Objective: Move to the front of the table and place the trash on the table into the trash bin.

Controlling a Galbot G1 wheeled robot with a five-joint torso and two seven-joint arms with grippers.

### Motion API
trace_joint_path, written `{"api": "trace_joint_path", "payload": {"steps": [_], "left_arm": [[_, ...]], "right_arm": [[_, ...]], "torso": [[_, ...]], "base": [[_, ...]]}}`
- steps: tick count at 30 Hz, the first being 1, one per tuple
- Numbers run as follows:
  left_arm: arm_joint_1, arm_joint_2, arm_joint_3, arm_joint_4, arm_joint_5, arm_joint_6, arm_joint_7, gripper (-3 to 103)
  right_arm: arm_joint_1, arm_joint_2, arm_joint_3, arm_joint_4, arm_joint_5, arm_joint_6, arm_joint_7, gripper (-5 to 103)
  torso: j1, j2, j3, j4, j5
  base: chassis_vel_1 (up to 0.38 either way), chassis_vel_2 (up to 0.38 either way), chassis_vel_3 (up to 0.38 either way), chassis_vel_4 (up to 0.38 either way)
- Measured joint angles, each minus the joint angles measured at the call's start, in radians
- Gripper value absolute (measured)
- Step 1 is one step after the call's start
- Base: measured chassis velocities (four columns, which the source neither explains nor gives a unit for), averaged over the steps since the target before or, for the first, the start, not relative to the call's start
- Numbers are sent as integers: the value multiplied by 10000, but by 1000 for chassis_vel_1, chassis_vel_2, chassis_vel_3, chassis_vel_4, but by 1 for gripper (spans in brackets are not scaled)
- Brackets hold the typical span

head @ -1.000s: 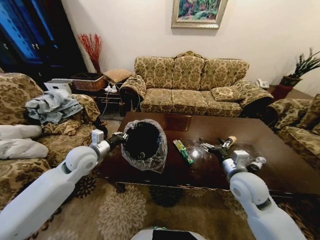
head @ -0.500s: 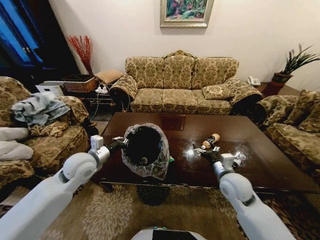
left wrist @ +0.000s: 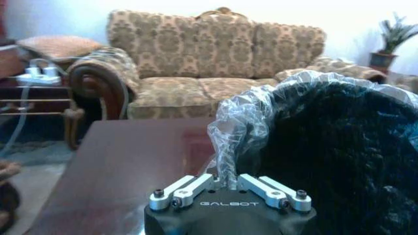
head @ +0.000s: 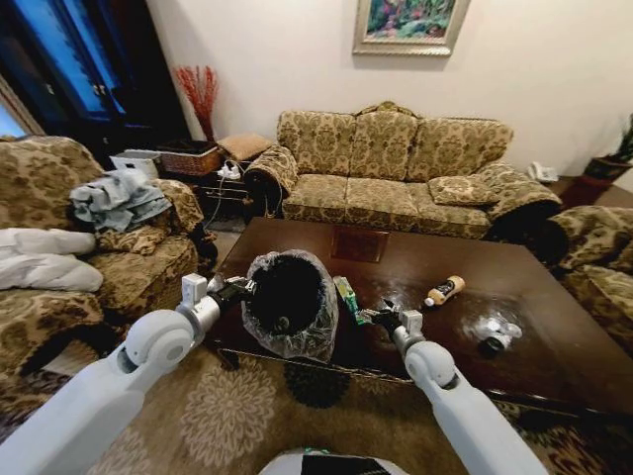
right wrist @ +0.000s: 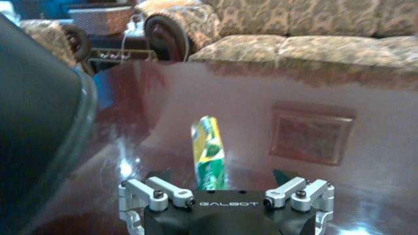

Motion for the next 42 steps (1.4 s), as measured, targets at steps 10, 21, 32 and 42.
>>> {"api": "trace_joint_path", "payload": {"steps": [10, 21, 32, 42], "left_arm": [[-107, 177, -9, 27, 28, -74, -229, 2], [-118, 337, -148, -34, -39, -130, -163, 2], [-194, 424, -350, -93, -317, -283, -279, 2], [-217, 403, -351, -27, -311, -293, -186, 2]], "right_arm": [[77, 380, 28, -976, -375, 336, -352, 100], [-71, 519, 140, -1109, -822, 279, -179, 93], [-216, 432, 273, -1126, -909, 274, -212, 65], [-255, 503, 257, -1249, -851, 392, -211, 38]], "torso": [[0, 0, 0, -1, 0], [0, 0, -1, 2, -1], [-2, 0, -1, 2, 0], [-2, 0, -1, 1, 0]], "base": [[31, 34, 32, 29], [0, 0, 0, 0], [0, 0, 0, 0], [0, 0, 0, 0]]}}
